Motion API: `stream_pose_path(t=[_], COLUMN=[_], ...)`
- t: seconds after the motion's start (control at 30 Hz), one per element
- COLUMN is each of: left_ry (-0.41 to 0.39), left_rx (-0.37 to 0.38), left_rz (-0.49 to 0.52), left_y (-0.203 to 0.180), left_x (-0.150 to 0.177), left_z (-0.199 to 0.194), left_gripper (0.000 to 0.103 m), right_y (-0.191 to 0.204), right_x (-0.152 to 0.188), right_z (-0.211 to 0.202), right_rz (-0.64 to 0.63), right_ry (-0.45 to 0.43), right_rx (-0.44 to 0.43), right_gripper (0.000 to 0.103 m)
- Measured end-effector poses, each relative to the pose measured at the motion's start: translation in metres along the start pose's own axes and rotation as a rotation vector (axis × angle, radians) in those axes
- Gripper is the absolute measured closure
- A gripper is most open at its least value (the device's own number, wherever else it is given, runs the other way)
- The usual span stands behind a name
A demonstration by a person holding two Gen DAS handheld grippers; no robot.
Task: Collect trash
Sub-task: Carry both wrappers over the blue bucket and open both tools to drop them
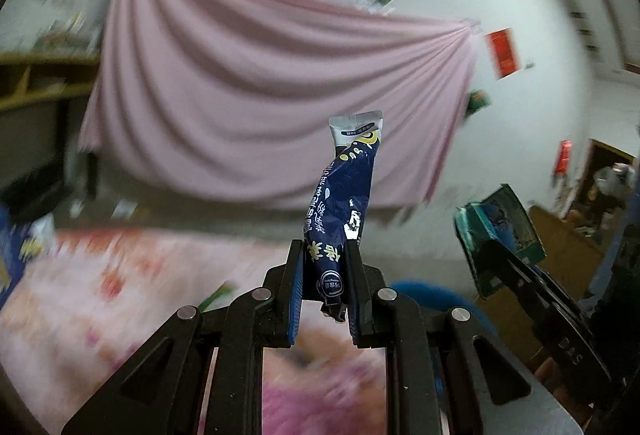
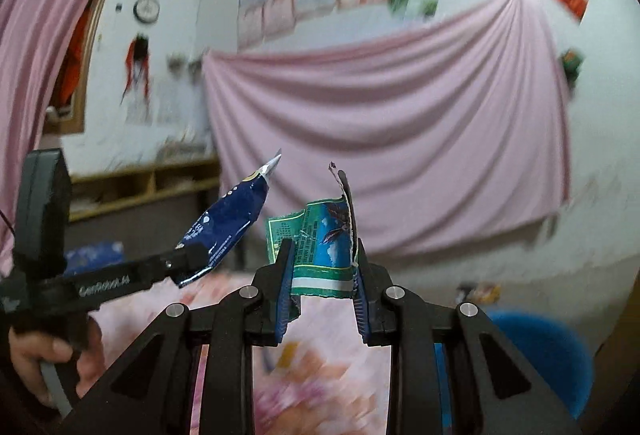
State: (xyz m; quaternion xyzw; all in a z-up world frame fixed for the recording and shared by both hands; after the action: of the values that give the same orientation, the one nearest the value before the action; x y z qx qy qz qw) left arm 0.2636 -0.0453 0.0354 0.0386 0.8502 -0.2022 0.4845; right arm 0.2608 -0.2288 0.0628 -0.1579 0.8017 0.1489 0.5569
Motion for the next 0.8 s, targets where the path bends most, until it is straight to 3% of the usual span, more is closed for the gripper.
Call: stream_pose_path(t=[0.1,0.23,0.4,0.57,0.8], left_ry=[-0.093,-0.153,-0.162,-0.092,0.125], left_rx=[0.055,0.082,0.119,0.135,0.129], left_rz=[0.088,0.163,0.220,0.237,0.204], left_y=[-0.034,-0.067,-0.101,-0.125,-0.138], left_x=[-0.009,-0.013,-0.007,0.000,0.010], left_z=[-0.001,0.008,0.031,0.059,0.105], left_gripper=[0.088,0.087,0.087,0.087,0.087], right_y=[-0.006,-0.019,-0.044,-0.070,-0.098], right_x=[-0.011,-0.019,-0.015,0.000,0.031], right_z=[-0.019,-0.042,-0.052,-0.053,-0.037], right_rz=[-0.026,-0.039,-0.022,0.027,0.121], right_ry=[-0.106,-0.208,-0.228,-0.176,-0.034], right_rx=[0.095,0.239,0.341,0.402,0.447], right_gripper=[0.079,0.079,0.078,0.078,0.077])
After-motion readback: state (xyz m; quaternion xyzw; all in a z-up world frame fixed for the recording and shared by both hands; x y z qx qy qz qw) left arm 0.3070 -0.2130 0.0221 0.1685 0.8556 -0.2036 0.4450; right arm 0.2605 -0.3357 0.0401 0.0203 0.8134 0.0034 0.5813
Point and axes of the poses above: each gripper's, at about its wrist camera, not at the fingertips, and z roughly the way its jaws point, y to its left, x to its underside, the point moved 1 cm from there along z, roughly the way its jaws point, and after that the axes turned 13 degrees about y, right-handed, at the moved point
